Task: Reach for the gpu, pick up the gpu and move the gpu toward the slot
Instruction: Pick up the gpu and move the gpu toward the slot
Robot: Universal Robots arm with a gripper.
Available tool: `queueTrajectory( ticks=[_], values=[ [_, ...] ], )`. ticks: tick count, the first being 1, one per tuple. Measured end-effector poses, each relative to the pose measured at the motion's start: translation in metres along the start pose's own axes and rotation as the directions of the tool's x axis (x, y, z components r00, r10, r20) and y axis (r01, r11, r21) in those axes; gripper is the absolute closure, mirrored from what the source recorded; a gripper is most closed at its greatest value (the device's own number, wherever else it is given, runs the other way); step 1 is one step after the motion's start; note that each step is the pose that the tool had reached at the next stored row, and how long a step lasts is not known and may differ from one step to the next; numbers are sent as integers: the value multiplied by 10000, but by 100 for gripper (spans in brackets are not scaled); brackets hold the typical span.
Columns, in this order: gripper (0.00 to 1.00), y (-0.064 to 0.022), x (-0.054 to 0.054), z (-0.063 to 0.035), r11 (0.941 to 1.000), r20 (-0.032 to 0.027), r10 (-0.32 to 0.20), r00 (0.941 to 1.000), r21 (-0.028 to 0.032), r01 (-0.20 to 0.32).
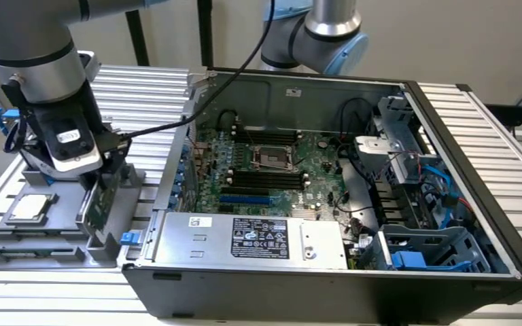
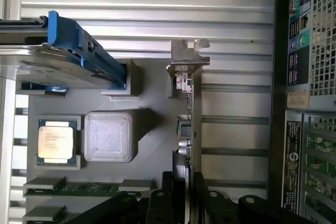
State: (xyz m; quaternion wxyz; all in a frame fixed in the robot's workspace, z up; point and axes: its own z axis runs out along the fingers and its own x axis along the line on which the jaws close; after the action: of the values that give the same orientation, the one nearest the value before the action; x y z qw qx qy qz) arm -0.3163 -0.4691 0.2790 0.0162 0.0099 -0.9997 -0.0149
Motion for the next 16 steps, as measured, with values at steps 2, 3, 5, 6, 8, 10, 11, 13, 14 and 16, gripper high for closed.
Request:
queueTrajectory(
  ticks=[2,3,5,6,8,10,11,13,14,16],
  values=[
    [73,3,0,-91,10000,-1,0,10000,-1,0],
    [73,4,0,-137,10000,-3,-1,10000,1,1],
    [73,6,-4,-226,10000,-2,-1,10000,-1,1],
    [73,8,-7,-275,10000,-3,0,10000,-1,0],
    [73,10,-14,-365,10000,-3,0,10000,0,0],
    [73,13,-22,-454,10000,-3,0,10000,-1,0],
    [73,14,-27,-502,10000,-3,0,10000,-1,0],
    [73,17,-39,-593,10000,-3,0,10000,0,0],
    [73,18,-47,-638,10000,-5,-1,10000,0,1],
    [73,20,-65,-728,10000,-4,-3,10000,0,3]
  ],
)
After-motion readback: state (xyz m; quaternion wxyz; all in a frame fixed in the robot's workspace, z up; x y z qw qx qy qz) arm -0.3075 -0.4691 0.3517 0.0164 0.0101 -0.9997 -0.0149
